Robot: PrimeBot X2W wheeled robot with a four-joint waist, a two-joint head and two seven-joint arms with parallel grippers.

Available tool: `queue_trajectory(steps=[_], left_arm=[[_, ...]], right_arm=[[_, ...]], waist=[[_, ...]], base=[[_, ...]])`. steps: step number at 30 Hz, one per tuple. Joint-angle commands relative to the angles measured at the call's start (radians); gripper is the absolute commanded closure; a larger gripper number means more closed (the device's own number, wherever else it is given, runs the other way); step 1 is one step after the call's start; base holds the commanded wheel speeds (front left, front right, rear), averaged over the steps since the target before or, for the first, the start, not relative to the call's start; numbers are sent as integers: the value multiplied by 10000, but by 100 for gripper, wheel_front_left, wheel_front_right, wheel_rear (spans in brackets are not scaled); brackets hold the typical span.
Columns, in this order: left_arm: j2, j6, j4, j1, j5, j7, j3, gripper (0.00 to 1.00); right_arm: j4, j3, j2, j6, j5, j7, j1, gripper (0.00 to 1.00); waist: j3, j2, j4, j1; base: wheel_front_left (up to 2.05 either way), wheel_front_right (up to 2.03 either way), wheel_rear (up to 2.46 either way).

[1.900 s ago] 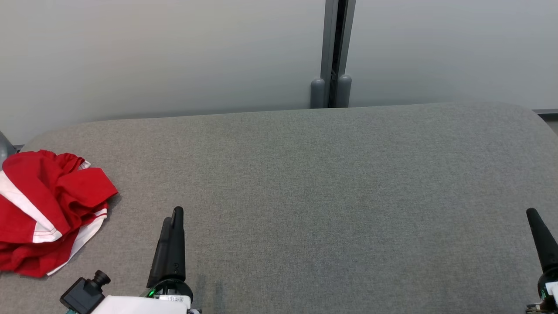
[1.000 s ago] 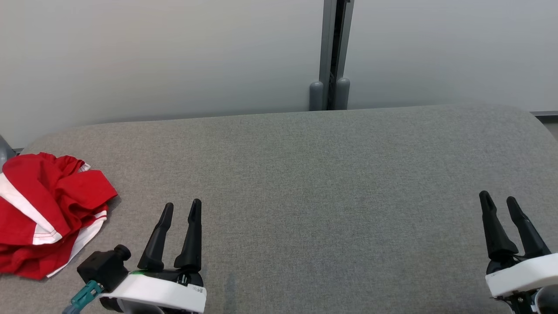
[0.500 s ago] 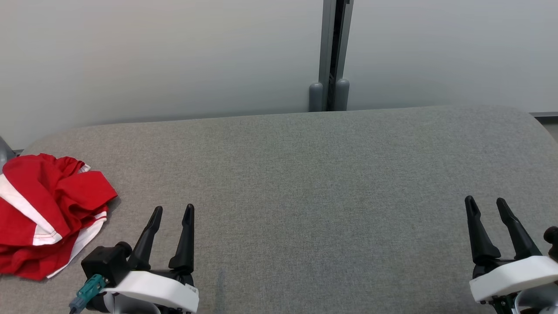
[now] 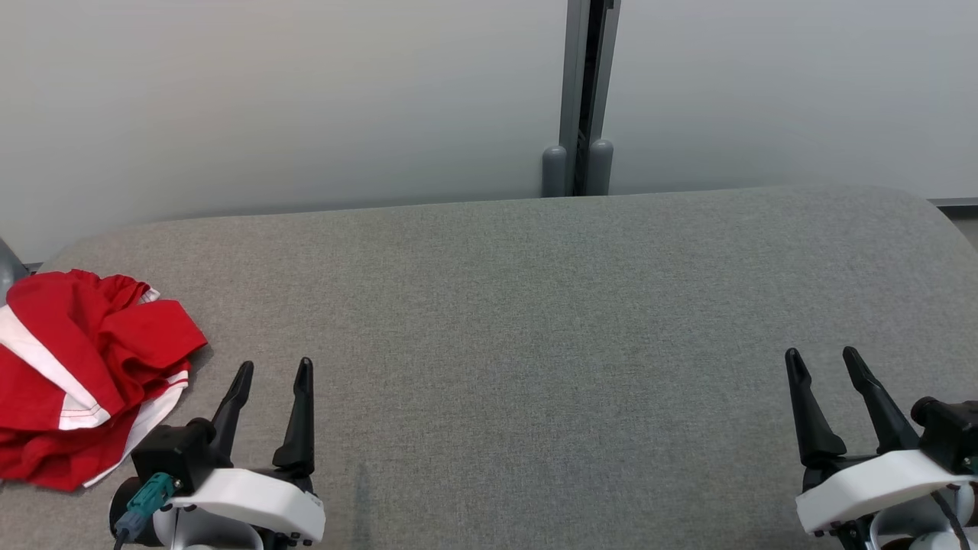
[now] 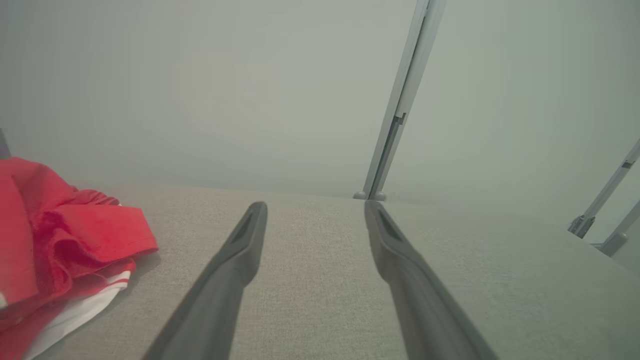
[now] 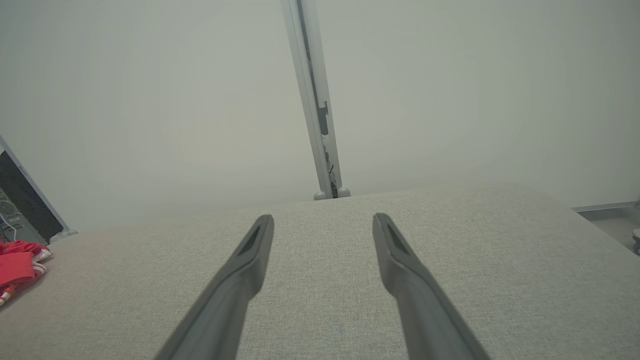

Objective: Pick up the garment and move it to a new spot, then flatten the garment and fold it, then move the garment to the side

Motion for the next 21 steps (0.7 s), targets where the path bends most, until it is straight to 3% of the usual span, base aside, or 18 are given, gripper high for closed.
queue_trajectory(steps=[1, 21], left_arm=[[133, 131, 31, -192, 313, 23, 111, 0], [157, 577, 288, -147, 1371, 389, 353, 0]], right_arm=[[18, 79, -52, 17, -302, -166, -156, 0], [508, 89, 219, 20, -1211, -362, -200, 0]], waist=[[-6, -1, 0, 0], [-71, -1, -3, 0]], base=[[0, 0, 0], [0, 0, 0]])
